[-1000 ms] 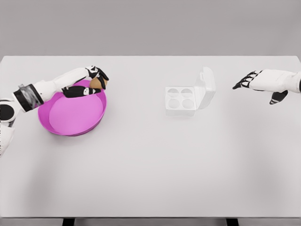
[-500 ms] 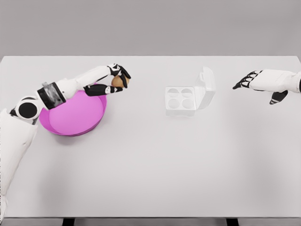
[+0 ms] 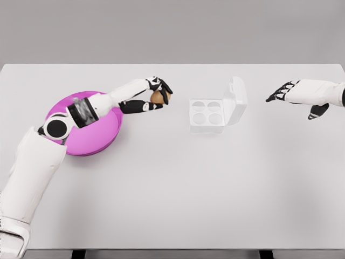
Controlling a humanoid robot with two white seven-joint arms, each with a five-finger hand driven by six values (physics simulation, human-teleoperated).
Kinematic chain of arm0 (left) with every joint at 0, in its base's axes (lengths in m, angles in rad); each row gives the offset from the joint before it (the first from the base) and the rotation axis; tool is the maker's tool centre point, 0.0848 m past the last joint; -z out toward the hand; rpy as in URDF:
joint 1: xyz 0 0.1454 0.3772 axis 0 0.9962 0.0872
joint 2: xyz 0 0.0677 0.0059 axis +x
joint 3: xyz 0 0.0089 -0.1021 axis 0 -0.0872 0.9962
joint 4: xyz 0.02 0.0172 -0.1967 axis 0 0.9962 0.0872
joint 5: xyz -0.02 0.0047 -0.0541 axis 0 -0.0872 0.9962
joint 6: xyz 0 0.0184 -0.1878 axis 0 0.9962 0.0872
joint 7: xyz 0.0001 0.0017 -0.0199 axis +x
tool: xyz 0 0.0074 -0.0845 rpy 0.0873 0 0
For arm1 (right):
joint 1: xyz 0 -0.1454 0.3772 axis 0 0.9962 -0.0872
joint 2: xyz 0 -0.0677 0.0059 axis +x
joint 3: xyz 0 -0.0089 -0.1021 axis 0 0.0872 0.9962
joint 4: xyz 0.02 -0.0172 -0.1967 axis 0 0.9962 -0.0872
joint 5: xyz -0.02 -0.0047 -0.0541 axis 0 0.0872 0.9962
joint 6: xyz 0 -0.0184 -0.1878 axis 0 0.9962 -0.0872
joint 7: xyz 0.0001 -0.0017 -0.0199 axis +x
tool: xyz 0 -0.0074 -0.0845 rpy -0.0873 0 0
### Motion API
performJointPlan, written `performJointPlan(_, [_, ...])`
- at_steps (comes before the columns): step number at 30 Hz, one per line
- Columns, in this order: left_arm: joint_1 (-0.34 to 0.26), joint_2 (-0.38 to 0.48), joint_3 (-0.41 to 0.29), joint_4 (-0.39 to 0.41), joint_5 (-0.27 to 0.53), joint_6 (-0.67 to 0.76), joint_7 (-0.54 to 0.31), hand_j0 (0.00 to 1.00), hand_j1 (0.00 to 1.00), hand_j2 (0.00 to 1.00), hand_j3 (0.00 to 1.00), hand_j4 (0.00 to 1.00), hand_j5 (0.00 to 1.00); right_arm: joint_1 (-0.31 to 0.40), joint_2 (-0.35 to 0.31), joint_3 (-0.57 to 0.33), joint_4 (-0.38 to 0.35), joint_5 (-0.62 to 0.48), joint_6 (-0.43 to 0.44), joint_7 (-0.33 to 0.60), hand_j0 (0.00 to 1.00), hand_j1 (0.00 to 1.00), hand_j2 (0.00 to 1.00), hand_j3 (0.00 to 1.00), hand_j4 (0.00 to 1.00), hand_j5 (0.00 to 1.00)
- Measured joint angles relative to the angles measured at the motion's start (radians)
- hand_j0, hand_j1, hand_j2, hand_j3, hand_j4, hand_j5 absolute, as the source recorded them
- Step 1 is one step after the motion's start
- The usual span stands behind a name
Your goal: Pack egg into the box and close the box lid
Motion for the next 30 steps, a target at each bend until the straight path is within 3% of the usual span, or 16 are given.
performJointPlan(10, [-0.005,-0.07,-0.001,0.014,-0.041,0.0,0.0,0.39,0.39,0.39,0.39,0.39,0.39,0.0,0.002,0.0,0.0,-0.001,0.0,0.0,1.0,1.0,1.0,1.0,1.0,1.0])
performJointPlan(30, [-0.044,-0.191,-0.001,0.151,-0.065,0.0,0.0,0.4,0.4,0.4,0.4,0.4,0.4,0.002,0.002,0.0,0.0,-0.001,0.0,0.0,1.0,1.0,1.0,1.0,1.0,1.0])
